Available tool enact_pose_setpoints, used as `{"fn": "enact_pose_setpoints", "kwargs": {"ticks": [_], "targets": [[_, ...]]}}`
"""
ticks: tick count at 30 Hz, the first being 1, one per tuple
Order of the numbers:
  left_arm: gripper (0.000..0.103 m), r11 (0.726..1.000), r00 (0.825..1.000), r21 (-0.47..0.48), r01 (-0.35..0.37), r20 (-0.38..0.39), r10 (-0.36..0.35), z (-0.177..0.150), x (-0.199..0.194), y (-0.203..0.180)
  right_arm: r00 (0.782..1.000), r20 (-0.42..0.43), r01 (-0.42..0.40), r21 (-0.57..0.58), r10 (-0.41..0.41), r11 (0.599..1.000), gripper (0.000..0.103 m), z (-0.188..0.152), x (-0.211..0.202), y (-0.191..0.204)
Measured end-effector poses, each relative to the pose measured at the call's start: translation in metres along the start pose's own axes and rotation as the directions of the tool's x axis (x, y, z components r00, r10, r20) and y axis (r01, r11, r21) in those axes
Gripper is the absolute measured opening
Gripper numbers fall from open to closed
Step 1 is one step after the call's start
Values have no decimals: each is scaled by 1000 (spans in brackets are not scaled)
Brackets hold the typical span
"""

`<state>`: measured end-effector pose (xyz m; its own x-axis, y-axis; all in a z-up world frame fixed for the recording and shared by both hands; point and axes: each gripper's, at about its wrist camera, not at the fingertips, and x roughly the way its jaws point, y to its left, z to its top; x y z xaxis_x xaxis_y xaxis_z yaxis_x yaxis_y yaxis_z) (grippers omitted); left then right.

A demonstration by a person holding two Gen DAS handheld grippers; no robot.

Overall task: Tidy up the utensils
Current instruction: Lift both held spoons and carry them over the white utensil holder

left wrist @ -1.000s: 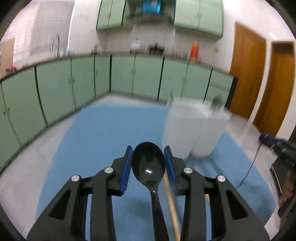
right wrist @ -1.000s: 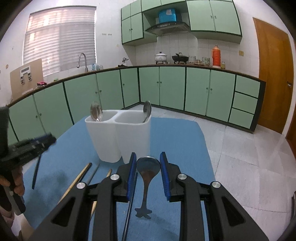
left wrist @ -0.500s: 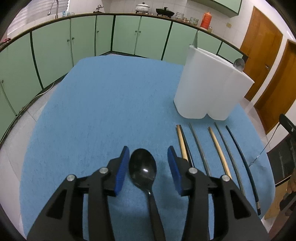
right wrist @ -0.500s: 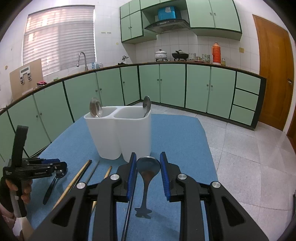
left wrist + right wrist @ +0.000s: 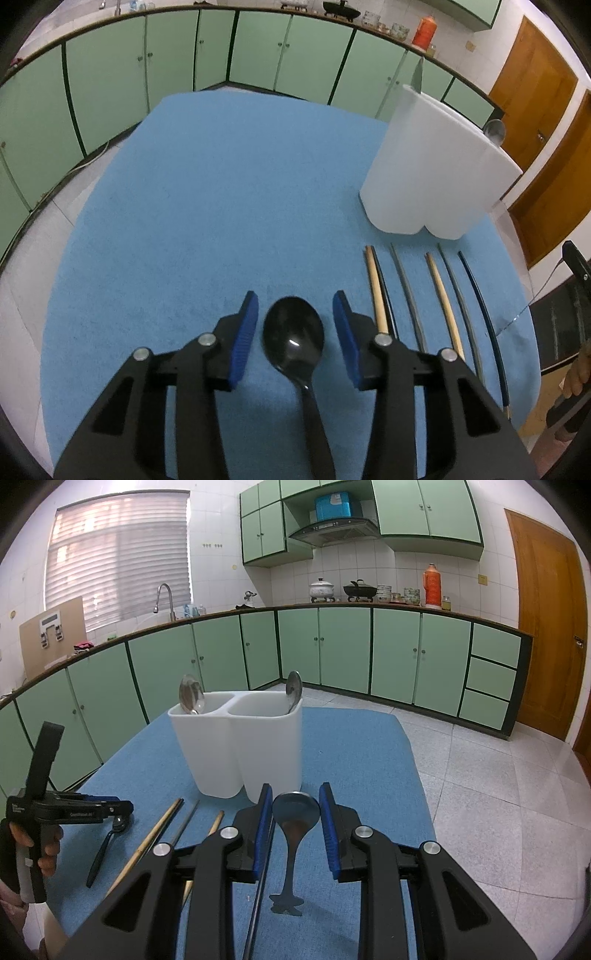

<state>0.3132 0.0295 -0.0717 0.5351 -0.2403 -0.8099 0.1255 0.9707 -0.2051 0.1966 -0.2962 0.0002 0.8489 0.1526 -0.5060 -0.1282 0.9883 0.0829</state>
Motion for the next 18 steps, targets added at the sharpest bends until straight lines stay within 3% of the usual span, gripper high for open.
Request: {"fn": "enact_pose_setpoints", "kwargs": {"ticks": [4, 7, 9, 12, 18], "targets": [[46, 1000, 1000, -8, -18, -9, 18, 1, 3, -2, 1000, 0, -1, -3, 1, 1000, 26, 0, -1, 0], [41, 1000, 999, -8, -22, -26, 21, 2, 7, -3, 1000, -1, -1, -5, 1, 1000, 26, 1, -1, 0], [32, 1000, 999, -5, -14, -44, 14, 2, 11, -3, 1000, -1, -1, -4, 1, 1000, 26, 1, -1, 0], [31, 1000, 999, -6, -8, -38, 8, 1, 10, -4, 1000, -2, -2, 0, 2, 1000, 26, 1, -1, 0], [31, 1000, 999, 1, 20, 36, -20, 3, -10, -9, 1000, -1, -2, 0, 2, 1000, 26, 1, -1, 0]]}}
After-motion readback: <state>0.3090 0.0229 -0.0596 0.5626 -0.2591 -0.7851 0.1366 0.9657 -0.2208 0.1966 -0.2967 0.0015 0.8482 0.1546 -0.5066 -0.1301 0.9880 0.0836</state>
